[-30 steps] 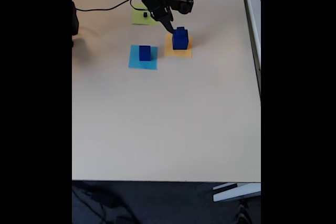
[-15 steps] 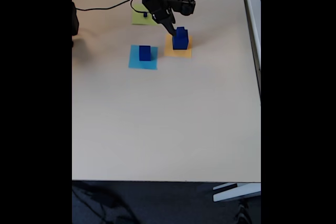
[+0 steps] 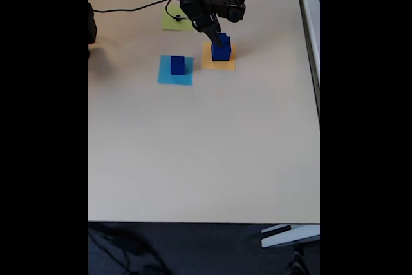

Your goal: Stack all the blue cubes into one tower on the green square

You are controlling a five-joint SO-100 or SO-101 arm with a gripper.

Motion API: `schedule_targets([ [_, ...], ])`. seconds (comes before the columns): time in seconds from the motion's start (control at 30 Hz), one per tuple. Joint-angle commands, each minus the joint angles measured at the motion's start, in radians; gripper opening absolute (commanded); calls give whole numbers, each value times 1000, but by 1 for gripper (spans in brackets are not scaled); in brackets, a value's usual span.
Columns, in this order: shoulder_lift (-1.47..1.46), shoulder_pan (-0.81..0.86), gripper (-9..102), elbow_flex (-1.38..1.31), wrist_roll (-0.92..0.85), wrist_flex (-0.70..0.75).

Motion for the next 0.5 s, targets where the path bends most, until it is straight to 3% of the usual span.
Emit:
schedule_targets([
  [0.0,6,-17,22,-74,6,-12],
  [0.47,-37,-32,21,-110,18,-14],
])
